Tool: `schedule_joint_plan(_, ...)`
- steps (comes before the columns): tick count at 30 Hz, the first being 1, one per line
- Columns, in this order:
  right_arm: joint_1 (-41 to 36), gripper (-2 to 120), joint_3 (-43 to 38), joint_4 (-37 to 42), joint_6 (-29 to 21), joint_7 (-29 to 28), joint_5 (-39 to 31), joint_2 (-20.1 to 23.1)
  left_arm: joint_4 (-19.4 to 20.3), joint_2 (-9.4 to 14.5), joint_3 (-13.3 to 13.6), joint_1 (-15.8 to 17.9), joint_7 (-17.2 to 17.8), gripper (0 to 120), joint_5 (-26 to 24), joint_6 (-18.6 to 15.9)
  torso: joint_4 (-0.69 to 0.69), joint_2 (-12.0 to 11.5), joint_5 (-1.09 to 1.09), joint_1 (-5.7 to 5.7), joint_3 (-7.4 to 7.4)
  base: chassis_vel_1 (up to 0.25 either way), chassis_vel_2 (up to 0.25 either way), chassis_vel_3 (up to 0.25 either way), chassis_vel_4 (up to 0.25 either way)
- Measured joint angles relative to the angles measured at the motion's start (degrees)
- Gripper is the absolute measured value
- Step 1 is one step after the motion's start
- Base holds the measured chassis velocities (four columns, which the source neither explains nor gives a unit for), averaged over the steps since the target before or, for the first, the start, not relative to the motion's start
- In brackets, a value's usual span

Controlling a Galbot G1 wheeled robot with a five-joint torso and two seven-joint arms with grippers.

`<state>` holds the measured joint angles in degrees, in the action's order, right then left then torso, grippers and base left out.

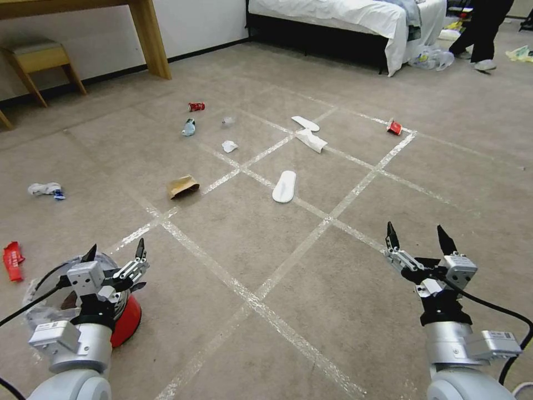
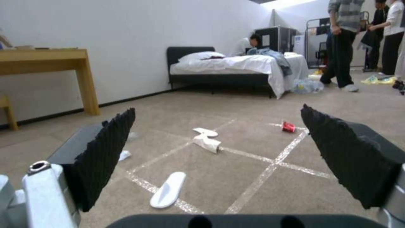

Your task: Pick up the trash bin and place the garbage on the floor into it.

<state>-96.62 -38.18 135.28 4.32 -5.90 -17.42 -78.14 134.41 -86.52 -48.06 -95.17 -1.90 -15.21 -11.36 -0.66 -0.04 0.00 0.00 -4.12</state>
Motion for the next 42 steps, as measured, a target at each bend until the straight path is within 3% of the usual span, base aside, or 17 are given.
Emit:
schedule_joint_plan(6, 0.60, 100, 0.22, 0.01, -1.02, -0.10, -0.26, 0.22, 0.40, 1.69, -0.91, -0.86, 0.79, 100, -2.53, -1.31, 0.00, 0.00, 0.00, 0.00, 0.00, 0.000, 0.000, 0.000, 0.000)
schedule_joint_plan(8, 0.74, 100, 0.41, -0.20, -1.15, -0.10, -0.23, 0.30, 0.49, 3.90, -2.65, -1.02, 2.31, 100, -7.55, -3.57, 0.00, 0.00, -0.01, 0.00, 0.00, 0.000, 0.000, 0.000, 0.000)
schedule_joint_plan(9, 0.74, 100, 0.41, -0.20, -1.15, -0.10, -0.23, 0.30, 0.49, 3.90, -2.65, -1.02, 2.31, 100, -7.55, -3.57, 0.00, 0.00, -0.01, 0.00, 0.00, 0.000, 0.000, 0.000, 0.000)
schedule_joint_plan(11, 0.85, 100, 0.34, -0.87, -1.05, -0.10, -0.19, 0.51, -0.70, 7.60, -5.39, -1.16, 4.53, 100, -14.26, -5.88, 0.00, 0.00, -0.01, 0.00, 0.00, 0.000, 0.000, 0.000, 0.000)
schedule_joint_plan(12, 0.85, 100, 0.34, -0.87, -1.05, -0.10, -0.19, 0.51, -0.70, 7.60, -5.39, -1.16, 4.53, 100, -14.26, -5.88, 0.00, 0.00, -0.01, 0.00, 0.00, 0.000, 0.000, 0.000, 0.000)
schedule_joint_plan(14, 0.87, 100, 0.03, -1.32, -0.75, -0.15, -0.19, 0.72, -3.85, 12.21, -9.94, -0.82, 6.97, 100, -22.57, -9.11, 0.01, 0.00, 0.00, 0.00, 0.00, 0.000, 0.000, 0.000, 0.000)
schedule_joint_plan(15, 0.87, 100, 0.03, -1.32, -0.75, -0.15, -0.19, 0.72, -3.85, 12.21, -9.94, -0.82, 6.97, 100, -22.57, -9.11, 0.01, 0.00, 0.00, 0.00, 0.00, 0.000, 0.000, 0.000, 0.000)
schedule_joint_plan(18, 0.81, 100, -0.19, -1.37, -0.59, -0.29, -0.19, 0.83, -9.32, 17.24, -14.79, -0.02, 8.45, 100, -29.77, -11.06, -0.01, 0.00, -0.02, 0.00, 0.00, 0.000, 0.000, 0.000, 0.000)
schedule_joint_plan(23, 0.66, 100, -0.41, -1.24, -0.56, -0.43, -0.20, 0.83, -13.49, 20.46, -17.39, -0.23, 8.58, 100, -33.75, -11.98, 0.00, 0.00, -0.02, 0.00, 0.00, 0.000, 0.000, 0.000, 0.000)
schedule_joint_plan(25, 0.56, 100, -0.61, -1.19, -0.49, -0.55, -0.19, 0.78, -17.61, 22.40, -18.75, -0.29, 7.77, 100, -35.48, -12.02, 0.00, 0.00, -0.02, 0.00, 0.00, 0.000, 0.000, 0.000, 0.000)
schedule_joint_plan(39, 0.46, 100, -0.87, -1.57, -0.49, -0.87, 0.16, 0.52, -27.98, 26.54, -18.30, 2.57, 6.04, 100, -37.43, -10.86, 0.00, 0.00, 0.00, 0.00, 0.00, 0.000, 0.000, 0.000, 0.000)
schedule_joint_plan(41, 0.34, 100, -1.08, -1.50, -0.83, -1.02, 0.19, 0.63, -32.68, 28.05, -17.53, 3.64, 5.22, 100, -37.75, -10.13, 0.00, 0.00, -0.01, 0.00, 0.00, 0.000, 0.000, 0.000, 0.000)
schedule_joint_plan(42, 0.34, 100, -1.08, -1.50, -0.83, -1.02, 0.19, 0.63, -32.68, 28.05, -17.53, 3.64, 5.22, 100, -37.75, -10.13, 0.00, 0.00, -0.01, 0.00, 0.00, 0.000, 0.000, 0.000, 0.000)
